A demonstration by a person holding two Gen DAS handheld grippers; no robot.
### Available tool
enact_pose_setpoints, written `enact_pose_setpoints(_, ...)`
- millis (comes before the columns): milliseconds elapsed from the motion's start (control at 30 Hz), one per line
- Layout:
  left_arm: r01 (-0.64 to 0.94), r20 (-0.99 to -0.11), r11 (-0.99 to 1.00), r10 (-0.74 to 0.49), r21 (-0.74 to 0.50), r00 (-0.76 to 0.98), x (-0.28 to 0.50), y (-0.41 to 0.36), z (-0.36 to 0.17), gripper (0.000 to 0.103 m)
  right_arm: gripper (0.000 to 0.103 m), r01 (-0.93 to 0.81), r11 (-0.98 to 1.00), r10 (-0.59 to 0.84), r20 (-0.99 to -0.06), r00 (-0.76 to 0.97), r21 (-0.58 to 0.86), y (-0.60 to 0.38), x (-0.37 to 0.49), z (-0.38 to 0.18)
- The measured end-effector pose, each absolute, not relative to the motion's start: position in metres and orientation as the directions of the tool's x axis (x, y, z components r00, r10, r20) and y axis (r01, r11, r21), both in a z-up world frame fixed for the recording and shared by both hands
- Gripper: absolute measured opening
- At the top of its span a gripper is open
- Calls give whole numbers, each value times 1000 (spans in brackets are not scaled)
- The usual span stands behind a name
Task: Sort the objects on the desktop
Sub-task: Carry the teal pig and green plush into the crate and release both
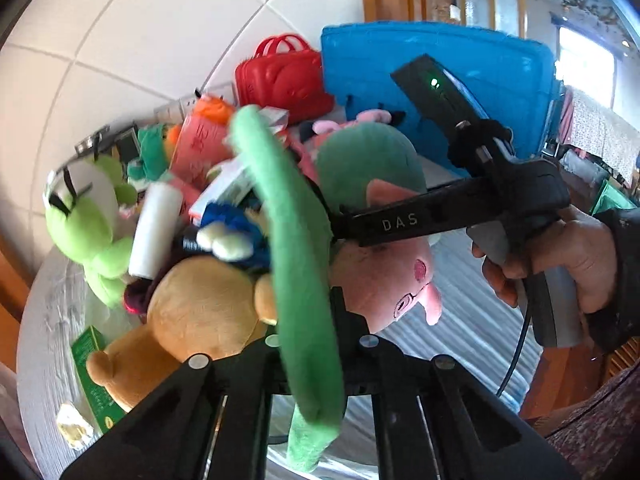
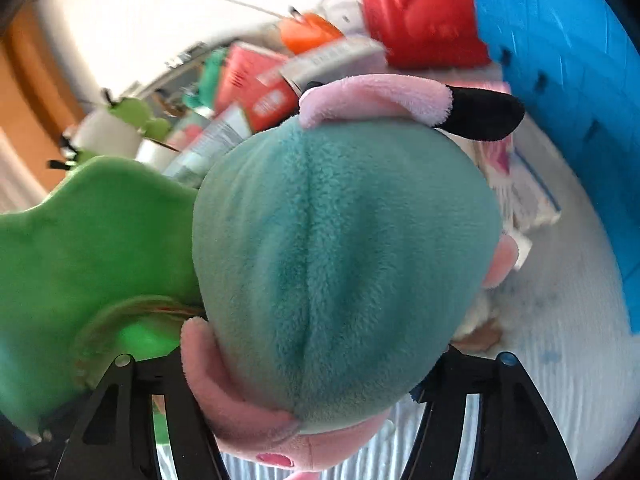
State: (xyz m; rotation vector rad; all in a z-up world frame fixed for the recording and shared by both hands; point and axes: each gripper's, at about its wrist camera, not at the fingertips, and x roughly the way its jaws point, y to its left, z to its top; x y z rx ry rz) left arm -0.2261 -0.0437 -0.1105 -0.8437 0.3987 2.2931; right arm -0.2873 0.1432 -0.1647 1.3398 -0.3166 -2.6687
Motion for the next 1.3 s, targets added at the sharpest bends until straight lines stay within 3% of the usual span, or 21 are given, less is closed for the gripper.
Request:
enact_pose_setpoints(133, -673, -601, -737, 512, 61, -614, -220, -45, -75, 6, 64, 110, -977, -207, -700, -684, 181, 145, -271, -117)
enact_pose_setpoints(467, -692, -444, -705, 576, 157, -687, -220, -28, 26, 6, 64, 63, -986, -136, -525, -840, 156, 192, -247, -13)
enact_pose_setpoints(833, -776, -227, -593, 742, 216, -631, -223, 114, 150, 6, 65, -169, -966, 118, -245, -962, 198, 375, -169, 123)
enact_pose_setpoints(1033, -812, -209, -548, 786, 201, -582, -236, 225, 180, 6, 66, -270, -945, 224, -238, -945, 183, 473, -152, 148)
enact_pose_setpoints(1300, -807, -257, -555, 765, 200, -590, -239, 339, 177, 9, 70, -361, -915, 280, -363, -889, 180, 591, -168, 128)
